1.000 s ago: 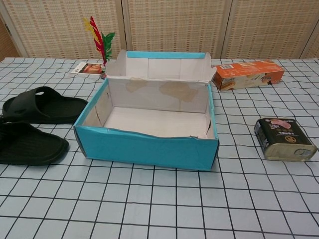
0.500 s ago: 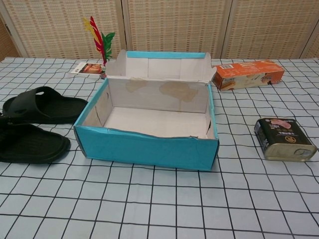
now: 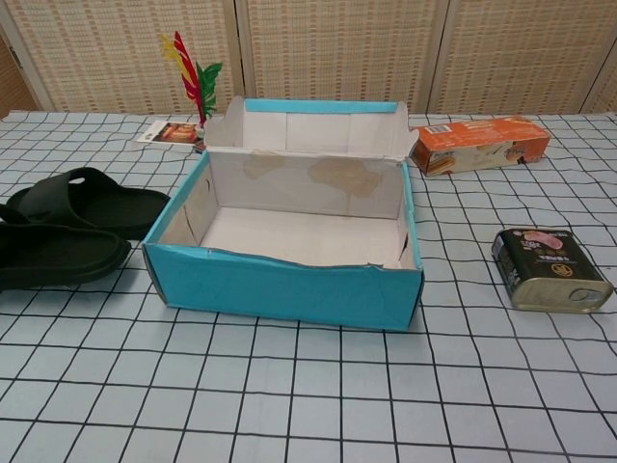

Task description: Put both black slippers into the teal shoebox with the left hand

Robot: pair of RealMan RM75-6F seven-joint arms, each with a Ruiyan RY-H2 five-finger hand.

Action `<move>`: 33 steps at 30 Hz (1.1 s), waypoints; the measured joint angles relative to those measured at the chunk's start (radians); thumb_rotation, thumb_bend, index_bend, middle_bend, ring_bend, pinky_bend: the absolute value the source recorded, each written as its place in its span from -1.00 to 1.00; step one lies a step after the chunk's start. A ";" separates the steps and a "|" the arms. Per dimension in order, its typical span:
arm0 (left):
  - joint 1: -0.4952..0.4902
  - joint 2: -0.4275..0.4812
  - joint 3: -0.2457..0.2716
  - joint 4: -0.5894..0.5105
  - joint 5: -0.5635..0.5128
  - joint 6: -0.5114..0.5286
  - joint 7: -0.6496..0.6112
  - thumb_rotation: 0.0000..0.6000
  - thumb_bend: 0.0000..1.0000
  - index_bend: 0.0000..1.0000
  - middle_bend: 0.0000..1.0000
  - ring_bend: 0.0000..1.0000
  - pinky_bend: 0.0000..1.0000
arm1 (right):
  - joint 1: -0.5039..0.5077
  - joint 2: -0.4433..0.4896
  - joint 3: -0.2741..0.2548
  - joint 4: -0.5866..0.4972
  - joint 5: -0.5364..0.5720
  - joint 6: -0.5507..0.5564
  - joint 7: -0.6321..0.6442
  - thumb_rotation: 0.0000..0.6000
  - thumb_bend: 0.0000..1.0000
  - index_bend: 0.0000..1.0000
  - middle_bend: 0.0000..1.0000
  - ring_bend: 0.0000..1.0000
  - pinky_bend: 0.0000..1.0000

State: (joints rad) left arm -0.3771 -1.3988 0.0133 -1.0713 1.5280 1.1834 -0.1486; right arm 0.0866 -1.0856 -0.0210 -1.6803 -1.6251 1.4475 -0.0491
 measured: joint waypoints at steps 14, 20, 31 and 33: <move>-0.001 0.156 -0.095 -0.241 0.006 0.154 0.075 1.00 0.10 0.12 0.25 0.13 -0.34 | 0.003 0.001 -0.001 0.000 -0.007 0.000 0.005 0.38 -0.76 -1.00 -1.00 -1.00 -0.97; -0.089 0.211 -0.139 -0.488 0.026 0.087 0.114 1.00 0.10 0.12 0.25 0.12 -0.34 | 0.012 0.005 0.001 0.002 -0.004 -0.015 0.026 0.38 -0.76 -1.00 -1.00 -1.00 -0.97; -0.403 0.218 -0.277 -0.773 -0.250 -0.311 0.204 1.00 0.09 0.12 0.25 0.12 -0.34 | 0.029 0.010 0.002 0.014 0.016 -0.050 0.059 0.38 -0.76 -1.00 -1.00 -1.00 -0.97; -0.457 0.181 -0.294 -0.770 -0.310 -0.340 0.256 1.00 0.09 0.12 0.25 0.12 -0.34 | 0.031 0.012 0.002 0.016 0.019 -0.054 0.065 0.38 -0.76 -1.00 -1.00 -1.00 -0.97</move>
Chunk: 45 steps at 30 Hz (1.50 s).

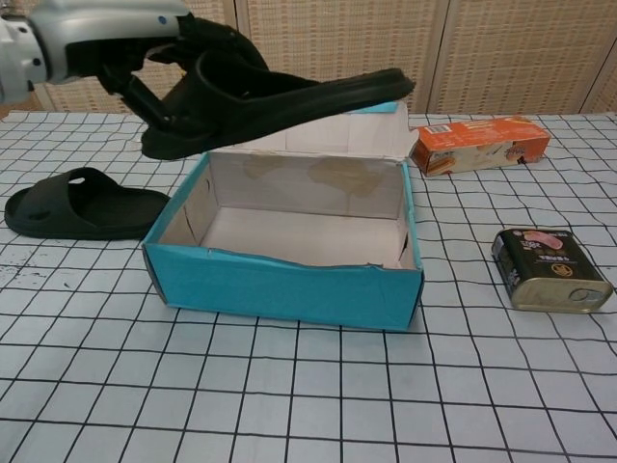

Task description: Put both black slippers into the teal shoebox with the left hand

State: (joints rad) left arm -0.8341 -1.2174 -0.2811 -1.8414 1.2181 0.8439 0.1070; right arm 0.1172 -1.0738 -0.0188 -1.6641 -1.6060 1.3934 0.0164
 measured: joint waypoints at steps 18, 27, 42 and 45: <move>-0.191 -0.266 0.023 0.347 -0.303 -0.113 0.133 1.00 0.06 0.06 0.25 0.20 -0.34 | -0.005 0.013 0.008 0.009 0.028 0.006 0.022 0.38 -0.76 -1.00 -1.00 -1.00 -0.97; -0.208 -0.301 0.052 0.422 -0.340 -0.146 0.118 1.00 0.06 0.05 0.26 0.28 -0.28 | 0.000 0.011 0.006 0.008 0.032 -0.007 0.014 0.38 -0.76 -1.00 -1.00 -1.00 -0.97; -0.206 -0.429 0.144 0.567 -0.288 -0.094 0.224 1.00 0.03 0.03 0.25 0.26 -0.31 | 0.000 0.014 0.002 -0.002 0.033 -0.014 0.008 0.38 -0.76 -1.00 -1.00 -1.00 -0.97; -0.200 -0.446 0.147 0.578 -0.267 -0.079 0.225 1.00 -0.01 -0.17 0.01 -0.03 -0.43 | -0.001 0.016 0.002 -0.003 0.035 -0.012 0.010 0.38 -0.76 -1.00 -1.00 -1.00 -0.97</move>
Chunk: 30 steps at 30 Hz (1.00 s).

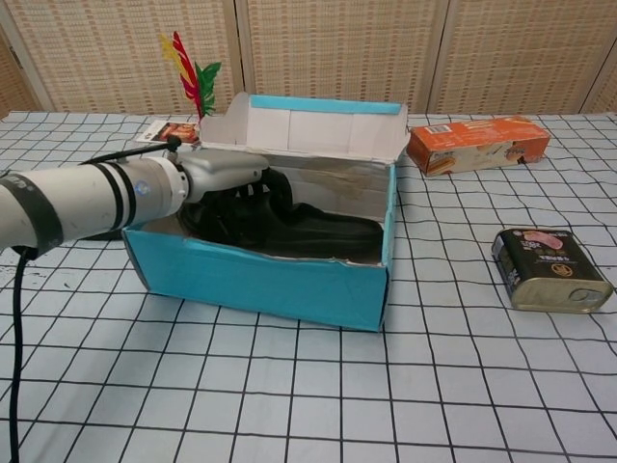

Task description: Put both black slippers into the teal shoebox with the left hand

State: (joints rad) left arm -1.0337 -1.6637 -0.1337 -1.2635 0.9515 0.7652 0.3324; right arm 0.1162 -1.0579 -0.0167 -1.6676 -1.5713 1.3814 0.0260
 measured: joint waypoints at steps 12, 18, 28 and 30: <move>0.022 0.079 -0.033 -0.089 0.089 -0.072 -0.200 1.00 -0.13 -1.00 -1.00 -1.00 -0.81 | -0.005 0.005 -0.002 -0.005 -0.009 0.013 -0.004 0.50 -0.75 -1.00 -1.00 -1.00 -0.97; 0.037 0.126 -0.056 -0.134 0.120 -0.124 -0.333 1.00 -0.14 -1.00 -1.00 -1.00 -0.84 | -0.013 0.011 -0.005 -0.010 -0.024 0.033 0.004 0.50 -0.74 -1.00 -1.00 -1.00 -0.97; 0.092 0.252 -0.136 -0.269 0.269 -0.017 -0.491 1.00 -0.17 -1.00 -1.00 -1.00 -0.88 | -0.024 0.019 -0.009 -0.010 -0.048 0.063 0.020 0.50 -0.74 -1.00 -1.00 -1.00 -0.97; 0.109 0.299 -0.143 -0.282 0.274 0.023 -0.467 1.00 -0.17 -1.00 -1.00 -1.00 -0.88 | -0.028 0.021 -0.010 -0.011 -0.054 0.073 0.021 0.50 -0.75 -1.00 -1.00 -1.00 -0.97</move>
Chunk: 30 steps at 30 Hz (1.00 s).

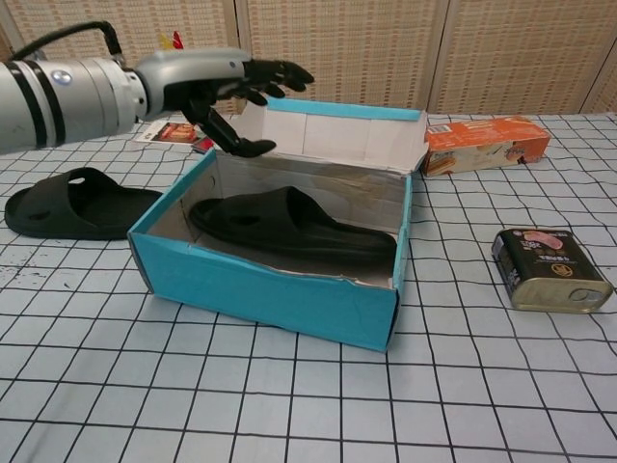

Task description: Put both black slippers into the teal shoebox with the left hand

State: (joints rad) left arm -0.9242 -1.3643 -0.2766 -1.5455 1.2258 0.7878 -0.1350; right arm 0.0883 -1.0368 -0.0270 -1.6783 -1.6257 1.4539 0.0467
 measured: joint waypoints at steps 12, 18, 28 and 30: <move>0.070 0.099 0.095 0.138 -0.276 -0.015 0.298 1.00 -0.26 -1.00 -1.00 -1.00 -0.97 | -0.012 -0.004 -0.003 -0.013 -0.019 0.024 -0.021 0.50 -0.74 -1.00 -1.00 -1.00 -0.99; 0.094 0.067 0.139 0.297 -0.339 -0.099 0.294 1.00 -0.28 -1.00 -1.00 -1.00 -1.00 | -0.011 -0.014 -0.001 -0.021 -0.010 0.014 -0.046 0.50 -0.74 -1.00 -1.00 -1.00 -1.00; 0.103 -0.003 0.185 0.415 -0.346 -0.195 0.284 1.00 -0.28 -1.00 -1.00 -1.00 -1.00 | -0.005 -0.025 0.005 -0.024 -0.001 0.002 -0.068 0.50 -0.75 -1.00 -1.00 -1.00 -1.00; 0.100 -0.017 0.188 0.432 -0.349 -0.200 0.292 1.00 -0.26 -1.00 -1.00 -1.00 -1.00 | -0.006 -0.024 0.007 -0.023 0.000 0.005 -0.066 0.50 -0.74 -1.00 -1.00 -1.00 -1.00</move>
State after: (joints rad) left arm -0.8243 -1.3812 -0.0886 -1.1134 0.8772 0.5876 0.1573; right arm 0.0819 -1.0609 -0.0202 -1.7017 -1.6254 1.4588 -0.0196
